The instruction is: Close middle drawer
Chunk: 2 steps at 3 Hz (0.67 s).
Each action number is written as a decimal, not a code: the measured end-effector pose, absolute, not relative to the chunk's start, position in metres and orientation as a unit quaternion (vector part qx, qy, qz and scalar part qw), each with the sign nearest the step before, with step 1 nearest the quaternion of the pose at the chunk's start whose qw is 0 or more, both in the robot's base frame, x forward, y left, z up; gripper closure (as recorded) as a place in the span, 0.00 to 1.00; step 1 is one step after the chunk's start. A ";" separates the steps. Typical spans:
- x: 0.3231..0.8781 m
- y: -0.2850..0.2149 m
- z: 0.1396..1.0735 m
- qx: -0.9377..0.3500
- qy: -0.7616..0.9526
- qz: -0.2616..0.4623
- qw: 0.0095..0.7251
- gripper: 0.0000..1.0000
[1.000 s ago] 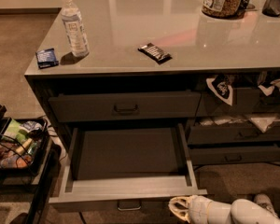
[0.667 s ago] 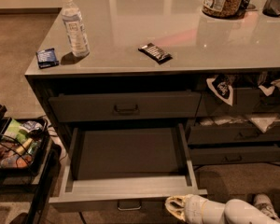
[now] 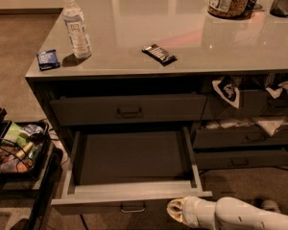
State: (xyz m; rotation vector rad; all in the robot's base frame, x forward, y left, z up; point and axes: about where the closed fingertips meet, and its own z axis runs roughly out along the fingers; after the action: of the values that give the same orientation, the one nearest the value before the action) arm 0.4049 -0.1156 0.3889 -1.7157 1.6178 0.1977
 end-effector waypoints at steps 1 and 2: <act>0.419 -0.111 0.386 -0.661 0.644 0.072 0.378 1.00; 0.466 -0.111 0.395 -0.641 0.650 0.064 0.404 1.00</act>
Offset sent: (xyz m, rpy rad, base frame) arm 0.0556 0.0026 0.0058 0.0206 -0.0336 -0.0906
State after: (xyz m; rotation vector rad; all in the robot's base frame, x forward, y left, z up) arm 0.4665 -0.1106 0.3949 -1.6186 1.6406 0.1607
